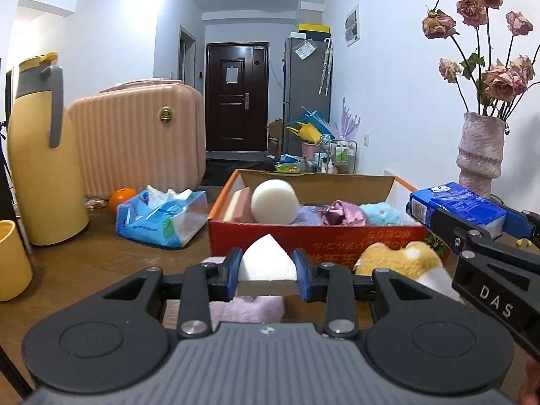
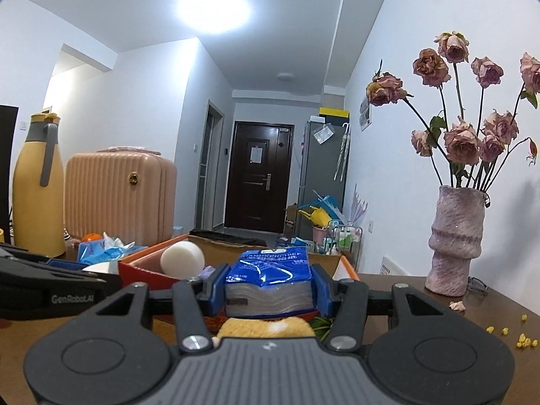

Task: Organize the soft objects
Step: 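Carry the foam wedge and tissue pack in both grippers over the box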

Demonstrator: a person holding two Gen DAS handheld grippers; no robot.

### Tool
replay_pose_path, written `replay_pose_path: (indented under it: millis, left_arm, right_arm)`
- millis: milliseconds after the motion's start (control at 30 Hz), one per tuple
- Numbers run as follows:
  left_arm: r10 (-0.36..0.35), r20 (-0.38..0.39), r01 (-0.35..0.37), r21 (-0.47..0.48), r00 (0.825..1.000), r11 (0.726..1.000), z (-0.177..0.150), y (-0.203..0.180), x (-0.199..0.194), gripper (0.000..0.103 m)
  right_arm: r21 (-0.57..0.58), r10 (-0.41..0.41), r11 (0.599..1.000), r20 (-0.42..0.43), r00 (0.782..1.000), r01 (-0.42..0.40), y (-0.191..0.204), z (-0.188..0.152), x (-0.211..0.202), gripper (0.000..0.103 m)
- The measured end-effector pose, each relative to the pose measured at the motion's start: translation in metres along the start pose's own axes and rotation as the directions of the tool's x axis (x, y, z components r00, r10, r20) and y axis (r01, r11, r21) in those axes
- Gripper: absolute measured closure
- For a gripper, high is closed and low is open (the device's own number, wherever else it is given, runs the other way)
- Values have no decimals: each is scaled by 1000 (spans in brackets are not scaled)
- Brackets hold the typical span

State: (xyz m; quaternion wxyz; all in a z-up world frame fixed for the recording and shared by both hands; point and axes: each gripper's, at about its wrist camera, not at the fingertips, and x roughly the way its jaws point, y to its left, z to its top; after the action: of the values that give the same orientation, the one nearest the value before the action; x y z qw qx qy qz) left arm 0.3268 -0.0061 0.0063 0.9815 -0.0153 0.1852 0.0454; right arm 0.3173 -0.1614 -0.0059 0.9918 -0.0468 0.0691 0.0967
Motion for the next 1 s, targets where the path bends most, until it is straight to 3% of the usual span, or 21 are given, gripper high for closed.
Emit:
replay_pose_path:
  millis: [400, 1000]
  left_arm:
    - [-26, 29, 27, -43, 999, 999, 21, -28, 27, 69]
    - [-9, 56, 13, -85, 998, 996, 44, -38, 72, 69]
  right_arm:
    - [22, -30, 999, 7, 1000, 30, -18, 5, 26, 53]
    - [35, -55, 998, 4, 998, 55, -36, 9, 73, 53]
